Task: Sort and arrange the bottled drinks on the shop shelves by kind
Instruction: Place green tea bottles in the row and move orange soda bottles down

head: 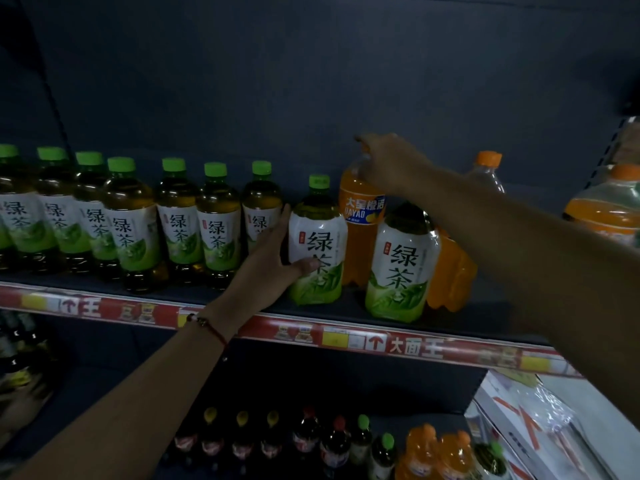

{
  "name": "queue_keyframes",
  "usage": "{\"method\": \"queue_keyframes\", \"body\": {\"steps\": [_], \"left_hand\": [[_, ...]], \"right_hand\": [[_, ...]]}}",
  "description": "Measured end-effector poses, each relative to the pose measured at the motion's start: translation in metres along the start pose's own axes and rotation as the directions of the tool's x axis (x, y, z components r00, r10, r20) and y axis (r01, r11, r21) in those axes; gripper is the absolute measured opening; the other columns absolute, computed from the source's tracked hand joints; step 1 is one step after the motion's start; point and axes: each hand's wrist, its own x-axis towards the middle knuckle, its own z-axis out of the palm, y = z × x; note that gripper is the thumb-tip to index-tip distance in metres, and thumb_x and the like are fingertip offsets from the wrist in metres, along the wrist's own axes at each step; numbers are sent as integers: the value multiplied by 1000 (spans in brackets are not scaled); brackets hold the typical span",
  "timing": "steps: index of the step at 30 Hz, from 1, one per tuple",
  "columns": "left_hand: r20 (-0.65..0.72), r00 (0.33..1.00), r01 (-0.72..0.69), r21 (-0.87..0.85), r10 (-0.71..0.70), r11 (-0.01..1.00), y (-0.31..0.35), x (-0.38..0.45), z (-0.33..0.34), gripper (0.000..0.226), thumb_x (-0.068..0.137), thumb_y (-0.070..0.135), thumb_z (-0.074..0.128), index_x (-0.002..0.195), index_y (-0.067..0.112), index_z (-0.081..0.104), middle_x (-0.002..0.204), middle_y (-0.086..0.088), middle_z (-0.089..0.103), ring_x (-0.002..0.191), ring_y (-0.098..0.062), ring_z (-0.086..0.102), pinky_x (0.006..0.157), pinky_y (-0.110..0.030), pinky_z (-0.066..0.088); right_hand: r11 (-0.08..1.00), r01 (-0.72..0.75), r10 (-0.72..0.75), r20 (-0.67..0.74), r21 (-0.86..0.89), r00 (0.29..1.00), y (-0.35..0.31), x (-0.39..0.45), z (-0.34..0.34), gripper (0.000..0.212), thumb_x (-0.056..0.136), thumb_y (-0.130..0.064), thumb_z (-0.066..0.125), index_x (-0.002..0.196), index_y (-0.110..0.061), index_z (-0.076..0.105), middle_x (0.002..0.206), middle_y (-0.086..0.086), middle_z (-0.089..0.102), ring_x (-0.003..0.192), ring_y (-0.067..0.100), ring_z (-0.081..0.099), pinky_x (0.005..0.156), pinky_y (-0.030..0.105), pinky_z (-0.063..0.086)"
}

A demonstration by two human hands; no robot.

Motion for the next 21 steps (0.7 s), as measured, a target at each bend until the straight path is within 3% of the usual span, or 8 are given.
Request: {"method": "queue_keyframes", "body": {"steps": [6, 11, 14, 16, 18, 21], "left_hand": [[-5, 1000, 16, -78, -16, 997, -3, -7, 13, 91, 87, 34, 71, 154, 41, 11, 151, 16, 41, 136, -5, 42, 110, -40, 42], [-39, 999, 24, -27, -25, 999, 3, -14, 17, 88, 89, 35, 68, 155, 39, 9, 150, 13, 43, 134, -6, 44, 109, -39, 43], [-63, 998, 14, 63, -10, 998, 6, -24, 24, 86, 92, 34, 65, 155, 37, 6, 151, 10, 42, 134, -4, 42, 104, -23, 39], [-89, 996, 37, 129, -26, 991, 7, -36, 31, 84, 94, 35, 63, 155, 39, 6, 149, 13, 43, 127, 1, 41, 97, -18, 38], [-128, 990, 72, 153, -52, 986, 6, -46, 39, 84, 94, 36, 63, 155, 39, 5, 151, 12, 41, 131, -3, 41, 103, -24, 38], [-164, 985, 83, 145, -59, 986, 8, -58, 53, 84, 93, 32, 62, 155, 37, 5, 154, 12, 39, 137, -8, 39, 110, -30, 36]], "right_hand": [[998, 64, -64, -4, -20, 998, 17, -22, 6, 70, 95, -36, 53, 153, -24, 17, 157, 9, 22, 138, 29, 33, 100, 38, 40], [977, 183, -188, -40, -110, 981, 19, -54, 8, 60, 89, -34, 58, 143, -21, 35, 147, 5, 39, 130, 27, 43, 103, 42, 39], [945, 284, -302, -98, -164, 948, 12, -91, 15, 56, 88, -35, 57, 140, -22, 41, 144, 3, 42, 132, 24, 41, 113, 47, 29], [942, 315, -328, -106, -120, 939, 8, -125, 19, 55, 91, -36, 55, 142, -23, 38, 148, 4, 39, 137, 22, 34, 116, 40, 18], [940, 333, -337, -55, -78, 940, 6, -160, 25, 58, 92, -36, 55, 145, -23, 35, 152, 3, 33, 141, 19, 26, 113, 31, 8], [945, 327, -327, 34, 13, 944, 15, -205, 44, 60, 92, -38, 56, 146, -24, 34, 155, 1, 29, 144, 18, 21, 112, 27, 5]]}}
